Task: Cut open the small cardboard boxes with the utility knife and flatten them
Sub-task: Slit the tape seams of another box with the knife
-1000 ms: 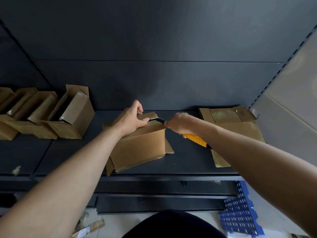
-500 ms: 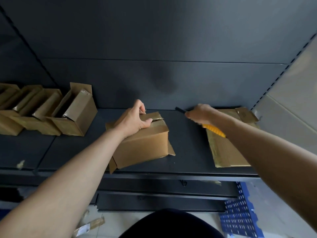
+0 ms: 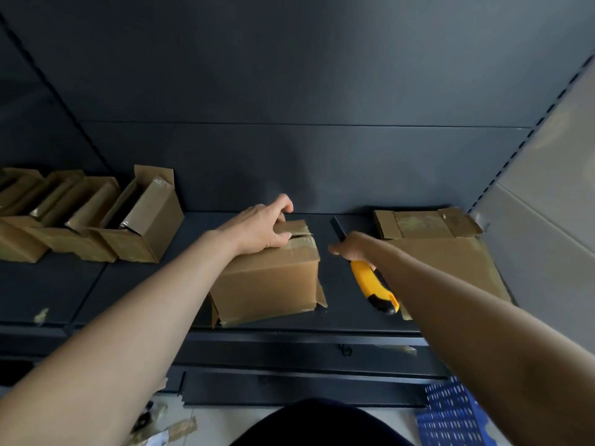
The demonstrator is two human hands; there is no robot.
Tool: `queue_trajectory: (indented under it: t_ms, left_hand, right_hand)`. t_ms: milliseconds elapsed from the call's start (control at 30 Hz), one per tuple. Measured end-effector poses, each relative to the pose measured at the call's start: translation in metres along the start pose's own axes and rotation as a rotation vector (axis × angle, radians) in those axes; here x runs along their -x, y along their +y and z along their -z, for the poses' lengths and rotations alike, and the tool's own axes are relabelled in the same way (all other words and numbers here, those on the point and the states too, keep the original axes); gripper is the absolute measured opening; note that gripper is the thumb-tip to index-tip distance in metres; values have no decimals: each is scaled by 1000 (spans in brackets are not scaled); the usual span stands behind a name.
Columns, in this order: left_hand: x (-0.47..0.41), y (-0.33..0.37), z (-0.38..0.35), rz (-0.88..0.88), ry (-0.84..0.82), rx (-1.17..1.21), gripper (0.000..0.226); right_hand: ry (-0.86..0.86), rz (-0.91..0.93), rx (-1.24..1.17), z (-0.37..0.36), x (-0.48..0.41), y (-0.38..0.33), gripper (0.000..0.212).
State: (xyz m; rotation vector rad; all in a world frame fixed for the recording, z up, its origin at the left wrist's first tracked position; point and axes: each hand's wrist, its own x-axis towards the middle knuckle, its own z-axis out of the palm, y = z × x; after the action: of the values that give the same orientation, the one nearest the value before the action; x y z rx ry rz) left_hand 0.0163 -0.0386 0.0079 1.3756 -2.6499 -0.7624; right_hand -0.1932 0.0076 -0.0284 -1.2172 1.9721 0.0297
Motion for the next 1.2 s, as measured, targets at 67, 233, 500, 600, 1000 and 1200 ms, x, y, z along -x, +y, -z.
queue_trajectory:
  t_ms: [67,233,500,600,1000,1200]
  left_hand:
    - [4,-3,1,41,-13,81,37]
    - [21,-22,3,157,45,176,38]
    - [32,-27,14,166,-52,162,61]
    - [31,-25,17,163,-42,122,51]
    - [17,-19,22,689,386,86,49]
    - [14,-14,8,332,385,37,13]
  right_hand:
    - [-24,-17,-12,-15,-8,9,43]
    - [47,-8,-202,-21,-19,8,36]
    - [39,120,-304,2,-19,-37,26]
    - [26,150,-263,4,-14,-45,8]
    - [167,299,-268,24,9,-62,41]
    - [135,332,-265,15,11,-59,63]
